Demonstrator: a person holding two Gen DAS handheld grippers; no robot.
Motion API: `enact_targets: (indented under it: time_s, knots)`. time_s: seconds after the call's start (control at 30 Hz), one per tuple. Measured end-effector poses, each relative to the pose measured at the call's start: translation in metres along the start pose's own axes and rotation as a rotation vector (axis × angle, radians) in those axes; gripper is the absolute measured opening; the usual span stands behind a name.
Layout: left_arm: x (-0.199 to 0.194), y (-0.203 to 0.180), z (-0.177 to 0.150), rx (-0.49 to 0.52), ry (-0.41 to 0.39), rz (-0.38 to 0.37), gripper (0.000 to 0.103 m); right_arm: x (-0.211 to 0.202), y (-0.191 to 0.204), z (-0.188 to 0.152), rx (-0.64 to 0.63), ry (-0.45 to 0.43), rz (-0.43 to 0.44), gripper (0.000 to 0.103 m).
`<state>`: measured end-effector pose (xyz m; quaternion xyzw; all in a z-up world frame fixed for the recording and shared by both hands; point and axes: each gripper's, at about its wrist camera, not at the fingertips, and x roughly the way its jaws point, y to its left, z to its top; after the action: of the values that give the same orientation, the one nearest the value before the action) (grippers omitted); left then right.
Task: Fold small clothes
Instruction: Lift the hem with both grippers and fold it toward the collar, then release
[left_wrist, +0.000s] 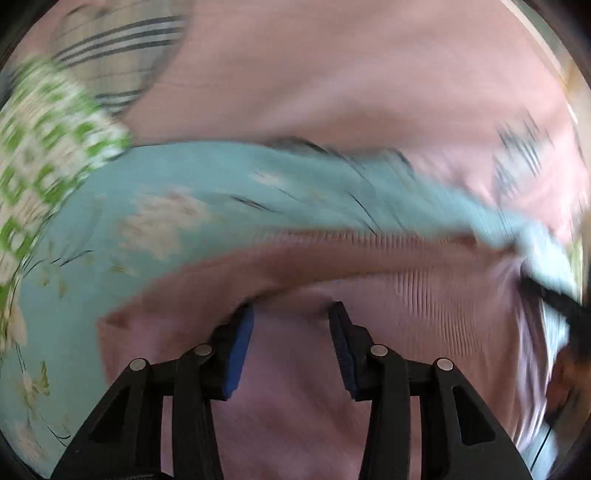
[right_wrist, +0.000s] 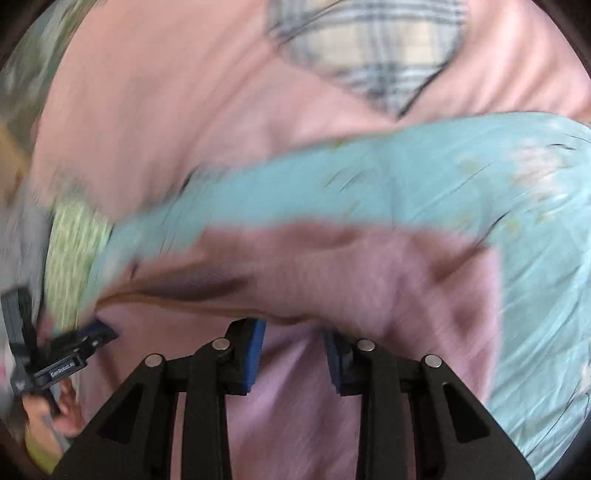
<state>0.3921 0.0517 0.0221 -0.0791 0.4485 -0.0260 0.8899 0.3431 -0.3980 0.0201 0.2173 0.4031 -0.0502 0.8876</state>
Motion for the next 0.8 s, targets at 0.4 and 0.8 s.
enact_targets:
  time_s: [0.4, 0.8]
  knots:
    - [-0.055, -0.033, -0.090, 0.064, 0.029, -0.246, 0.049, -0.041, 0.051, -0.069, -0.137, 0.044, 0.256, 0.033]
    - [0.022, -0.095, -0.051, 0.314, 0.120, -0.066, 0.055, 0.034, 0.063, -0.061, -0.146, 0.226, 0.180, 0.033]
